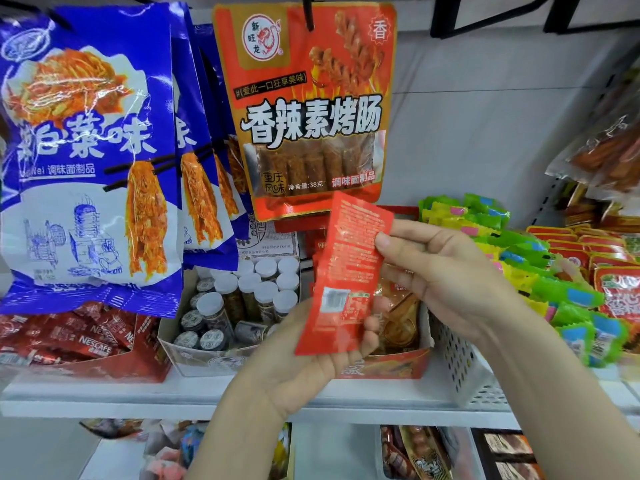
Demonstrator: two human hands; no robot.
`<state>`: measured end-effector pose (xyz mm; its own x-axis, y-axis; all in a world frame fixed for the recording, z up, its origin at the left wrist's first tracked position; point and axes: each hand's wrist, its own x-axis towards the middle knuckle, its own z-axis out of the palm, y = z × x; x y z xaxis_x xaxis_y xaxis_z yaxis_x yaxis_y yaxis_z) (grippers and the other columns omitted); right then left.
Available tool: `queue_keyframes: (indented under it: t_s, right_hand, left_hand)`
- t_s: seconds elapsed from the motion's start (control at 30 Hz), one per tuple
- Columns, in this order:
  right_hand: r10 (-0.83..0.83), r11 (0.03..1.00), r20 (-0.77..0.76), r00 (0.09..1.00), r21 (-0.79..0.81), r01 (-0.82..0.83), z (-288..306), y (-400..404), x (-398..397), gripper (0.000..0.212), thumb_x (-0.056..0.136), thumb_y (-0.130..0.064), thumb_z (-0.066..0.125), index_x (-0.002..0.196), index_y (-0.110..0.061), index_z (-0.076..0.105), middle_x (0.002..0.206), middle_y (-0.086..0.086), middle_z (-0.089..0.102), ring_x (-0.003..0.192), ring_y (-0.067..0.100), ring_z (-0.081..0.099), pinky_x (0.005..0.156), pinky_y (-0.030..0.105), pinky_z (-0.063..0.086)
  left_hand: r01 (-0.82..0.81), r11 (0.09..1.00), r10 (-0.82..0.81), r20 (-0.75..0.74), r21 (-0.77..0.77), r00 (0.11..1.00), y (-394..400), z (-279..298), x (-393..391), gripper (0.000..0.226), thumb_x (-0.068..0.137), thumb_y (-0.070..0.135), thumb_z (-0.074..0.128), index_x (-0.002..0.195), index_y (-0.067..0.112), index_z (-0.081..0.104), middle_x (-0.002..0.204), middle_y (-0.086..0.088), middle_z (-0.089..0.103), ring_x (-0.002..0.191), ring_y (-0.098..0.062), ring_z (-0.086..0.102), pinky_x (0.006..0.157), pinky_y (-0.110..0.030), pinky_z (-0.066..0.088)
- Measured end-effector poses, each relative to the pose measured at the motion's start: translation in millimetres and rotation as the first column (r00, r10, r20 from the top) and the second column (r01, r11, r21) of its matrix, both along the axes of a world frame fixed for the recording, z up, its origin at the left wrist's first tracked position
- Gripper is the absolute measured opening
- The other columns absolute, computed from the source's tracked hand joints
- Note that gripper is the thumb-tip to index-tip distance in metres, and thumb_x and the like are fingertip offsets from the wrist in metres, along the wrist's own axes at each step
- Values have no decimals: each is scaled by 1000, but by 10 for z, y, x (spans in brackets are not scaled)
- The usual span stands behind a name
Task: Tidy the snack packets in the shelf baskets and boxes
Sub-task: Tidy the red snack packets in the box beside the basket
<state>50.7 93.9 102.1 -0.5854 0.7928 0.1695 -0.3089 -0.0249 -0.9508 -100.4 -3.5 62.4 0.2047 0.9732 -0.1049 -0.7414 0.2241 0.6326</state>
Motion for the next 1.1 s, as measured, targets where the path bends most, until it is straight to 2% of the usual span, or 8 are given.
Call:
queue_keyframes:
  t_s: [0.13, 0.23, 0.37, 0.57, 0.73, 0.8, 0.93, 1.1]
  right_hand:
    - [-89, 993, 79, 993, 84, 82, -11, 32, 15, 14, 88, -19, 65, 91, -19, 79, 92, 6, 77, 80, 13, 73, 67, 21, 56]
    - [-6, 1000, 69, 998, 23, 4, 64, 49, 99, 40, 86, -50, 57, 98, -19, 78, 101, 9, 75, 92, 20, 73, 70, 26, 58]
    - [-265, 907, 209, 941, 386, 169, 63, 33, 91, 14, 75, -33, 74, 87, -26, 78, 87, -6, 77, 81, 9, 73, 71, 22, 58]
    - [-688, 549, 80, 721, 708, 445, 82, 74, 177, 24, 79, -26, 78, 80, -48, 69, 74, -40, 65, 76, -9, 68, 74, 10, 51]
    - [-691, 561, 221, 688, 764, 318, -229, 9, 72, 12, 77, -26, 80, 89, -27, 80, 82, -29, 67, 79, -23, 59, 76, -2, 42]
    - [-675, 558, 262, 690, 792, 246, -354, -37, 19, 12, 76, -25, 81, 89, -26, 80, 85, -22, 71, 81, -21, 59, 78, -2, 42]
    - [-557, 642, 456, 694, 767, 12, -533, -77, -32, 13, 78, -26, 80, 91, -28, 79, 92, -18, 74, 86, -20, 57, 81, -4, 39]
    - [-297, 769, 657, 693, 595, -234, -593, -22, -25, 13, 88, -33, 69, 98, -32, 77, 88, -39, 65, 86, -19, 61, 77, 2, 44]
  left_hand:
    - [-273, 962, 259, -260, -16, 930, 52, -8, -16, 38, 67, 24, 83, 101, 9, 76, 101, -15, 74, 80, -19, 72, 64, -27, 58]
    - [-491, 869, 473, -395, 62, 787, 77, -46, -52, 22, 66, 23, 75, 86, 15, 78, 96, -10, 76, 81, -16, 72, 62, -25, 57]
    - [-518, 824, 546, -563, 229, 621, 44, -80, -61, 21, 69, 33, 75, 86, 21, 77, 90, -2, 77, 81, -15, 73, 63, -22, 56]
    - [-318, 814, 534, -842, 487, 79, 11, -169, -264, 25, 90, 49, 52, 92, 35, 72, 87, 22, 73, 86, 6, 67, 72, -10, 50]
    - [-121, 914, 392, -920, 388, 13, -80, -254, -304, 55, 87, 66, 34, 83, 32, 77, 75, 18, 73, 75, 2, 68, 68, -16, 50]
    - [-147, 916, 387, -920, 374, 69, -74, -245, -335, 53, 88, 63, 36, 83, 29, 76, 77, 19, 73, 77, 3, 68, 65, -17, 51]
    - [-234, 840, 496, -868, 490, -35, -66, -258, -360, 27, 89, 53, 52, 81, 30, 65, 76, 15, 69, 73, -1, 64, 61, -16, 49]
    - [-90, 894, 438, -898, 439, -25, -53, -261, -346, 24, 90, 52, 48, 104, 40, 64, 101, 26, 63, 96, 8, 59, 75, -8, 46]
